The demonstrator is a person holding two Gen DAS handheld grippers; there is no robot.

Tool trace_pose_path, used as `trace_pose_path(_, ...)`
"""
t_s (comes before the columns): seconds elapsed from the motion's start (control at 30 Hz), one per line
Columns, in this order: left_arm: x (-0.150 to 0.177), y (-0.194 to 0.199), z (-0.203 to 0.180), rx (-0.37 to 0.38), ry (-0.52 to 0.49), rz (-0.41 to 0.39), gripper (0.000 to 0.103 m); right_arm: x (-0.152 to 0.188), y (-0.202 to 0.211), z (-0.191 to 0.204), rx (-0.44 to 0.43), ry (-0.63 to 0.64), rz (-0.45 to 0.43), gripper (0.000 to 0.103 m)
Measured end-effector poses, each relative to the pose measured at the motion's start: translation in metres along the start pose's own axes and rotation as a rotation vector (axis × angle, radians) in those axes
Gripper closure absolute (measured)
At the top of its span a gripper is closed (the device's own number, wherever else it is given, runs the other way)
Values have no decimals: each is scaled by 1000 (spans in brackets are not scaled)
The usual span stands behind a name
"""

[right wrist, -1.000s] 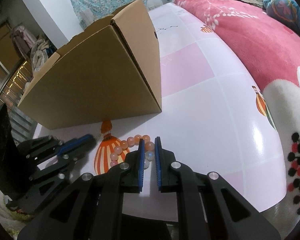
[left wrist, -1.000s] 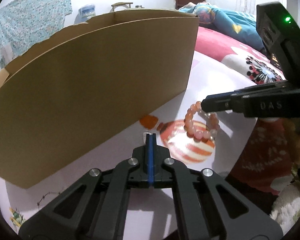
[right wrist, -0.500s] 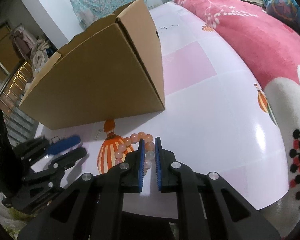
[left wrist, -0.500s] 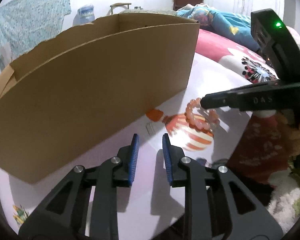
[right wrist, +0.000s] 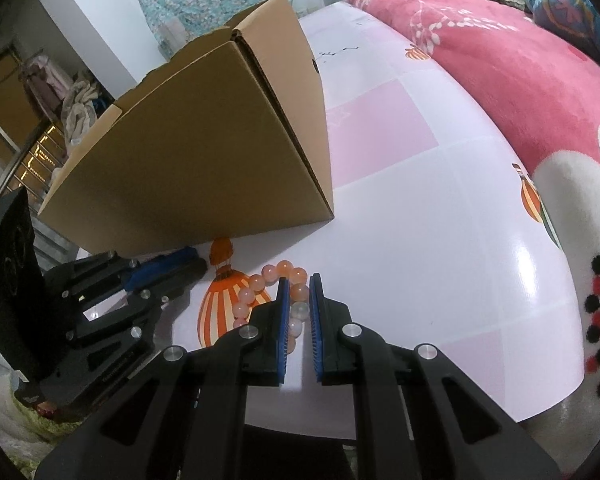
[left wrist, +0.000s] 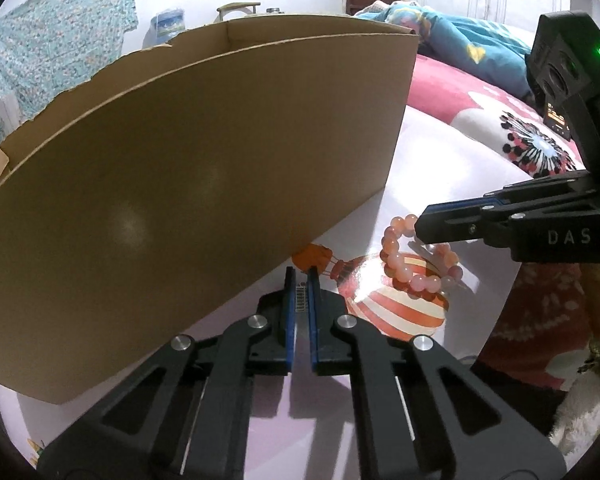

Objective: Organize jewelry

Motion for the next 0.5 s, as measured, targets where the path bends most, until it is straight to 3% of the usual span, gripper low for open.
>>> trace_pose_path(0.5,2,5,2,8,17,-10,99,1,4,1,-4,-1,-14,93)
Point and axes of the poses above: each gripper's, at about its wrist camera, not at the fingertips, and y roughly against the way its jaws point, z to its left, x to its underside, the point moved 5 cm from there along -y, roughly the way its jaws point, and after that the axes turned 6 degrees about -y, right-handed, at the moved point
